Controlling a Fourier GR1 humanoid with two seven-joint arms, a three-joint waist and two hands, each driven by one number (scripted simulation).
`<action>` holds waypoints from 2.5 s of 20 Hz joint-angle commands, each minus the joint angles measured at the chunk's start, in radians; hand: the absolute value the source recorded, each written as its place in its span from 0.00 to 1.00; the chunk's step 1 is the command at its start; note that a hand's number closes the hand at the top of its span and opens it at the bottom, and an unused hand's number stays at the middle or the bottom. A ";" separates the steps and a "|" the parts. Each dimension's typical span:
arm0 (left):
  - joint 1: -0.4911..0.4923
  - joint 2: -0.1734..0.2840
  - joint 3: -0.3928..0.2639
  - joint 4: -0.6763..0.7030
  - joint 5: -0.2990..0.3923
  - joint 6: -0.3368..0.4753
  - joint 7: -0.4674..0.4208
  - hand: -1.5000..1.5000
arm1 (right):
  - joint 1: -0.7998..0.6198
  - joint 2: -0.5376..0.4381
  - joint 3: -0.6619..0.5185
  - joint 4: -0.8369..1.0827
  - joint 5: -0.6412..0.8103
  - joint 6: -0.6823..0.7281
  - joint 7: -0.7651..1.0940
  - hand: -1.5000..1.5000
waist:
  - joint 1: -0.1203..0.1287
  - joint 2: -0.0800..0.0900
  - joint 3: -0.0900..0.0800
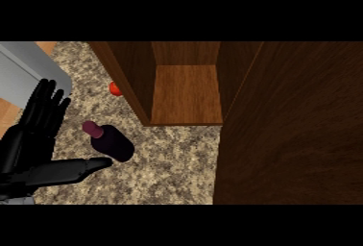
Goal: Pick up the wine, place it into the cabinet and close the cabinet
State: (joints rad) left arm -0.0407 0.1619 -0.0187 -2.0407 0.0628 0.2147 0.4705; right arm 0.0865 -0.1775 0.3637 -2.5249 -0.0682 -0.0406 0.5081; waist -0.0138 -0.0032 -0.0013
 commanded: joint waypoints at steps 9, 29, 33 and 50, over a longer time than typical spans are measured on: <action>0.039 -0.018 0.045 0.298 0.030 -0.105 -0.269 0.00 | 0.014 -0.021 -0.018 -0.232 -0.048 -0.011 0.103 0.00 | -0.001 0.002 0.000; -0.039 -0.012 0.134 0.721 0.057 -0.213 -0.520 0.00 | 0.090 -0.054 -0.011 -0.247 -0.053 0.000 0.069 0.00 | 0.000 0.001 0.001; -0.061 -0.026 0.148 0.878 0.044 -0.236 -0.648 0.00 | 0.025 -0.045 -0.031 -0.236 -0.062 -0.022 0.104 0.00 | -0.002 0.003 0.000; -0.145 -0.087 0.197 1.107 0.106 -0.286 -0.789 0.00 | 0.084 -0.043 0.030 -0.224 -0.013 -0.020 0.046 0.00 | -0.001 0.001 0.001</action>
State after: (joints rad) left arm -0.1440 0.0740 0.1528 -0.9708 0.1315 -0.0440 -0.3166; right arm 0.1102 -0.2006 0.3913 -2.5249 -0.0605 -0.0587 0.4769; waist -0.0180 -0.0025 -0.0009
